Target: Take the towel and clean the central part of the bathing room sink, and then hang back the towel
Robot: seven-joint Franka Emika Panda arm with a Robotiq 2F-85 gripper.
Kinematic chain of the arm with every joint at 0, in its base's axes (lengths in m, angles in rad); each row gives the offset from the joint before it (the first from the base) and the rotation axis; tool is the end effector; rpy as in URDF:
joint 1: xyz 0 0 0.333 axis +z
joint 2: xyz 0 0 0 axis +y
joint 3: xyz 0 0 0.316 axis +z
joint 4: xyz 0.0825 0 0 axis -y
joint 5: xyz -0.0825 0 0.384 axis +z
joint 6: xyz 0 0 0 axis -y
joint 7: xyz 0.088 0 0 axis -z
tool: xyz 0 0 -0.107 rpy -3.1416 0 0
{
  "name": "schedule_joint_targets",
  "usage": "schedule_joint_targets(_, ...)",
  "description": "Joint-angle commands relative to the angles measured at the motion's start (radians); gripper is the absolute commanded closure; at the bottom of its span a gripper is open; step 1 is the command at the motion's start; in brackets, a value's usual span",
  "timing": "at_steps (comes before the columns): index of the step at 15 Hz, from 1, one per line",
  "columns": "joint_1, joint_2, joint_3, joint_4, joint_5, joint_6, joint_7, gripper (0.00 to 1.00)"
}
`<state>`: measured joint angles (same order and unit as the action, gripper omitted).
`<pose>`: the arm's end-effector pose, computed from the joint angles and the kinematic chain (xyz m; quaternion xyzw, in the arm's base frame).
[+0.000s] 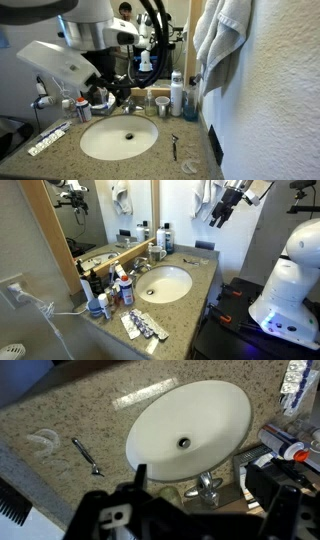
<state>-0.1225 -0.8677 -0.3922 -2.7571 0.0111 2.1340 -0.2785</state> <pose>0.2821 -0.1545 0.4579 -0.9808 0.0693 -0.1448 0.1104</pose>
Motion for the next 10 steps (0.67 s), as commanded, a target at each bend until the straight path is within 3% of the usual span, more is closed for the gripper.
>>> schedule_joint_targets(1,-0.019,0.006,0.017,0.002,0.018,-0.003,-0.014,0.0)
schedule_joint_targets(4,-0.011,0.012,0.062,-0.009,0.005,0.099,0.008,0.0)
schedule_joint_targets(10,-0.015,0.114,0.186,0.041,-0.021,0.543,0.113,0.0)
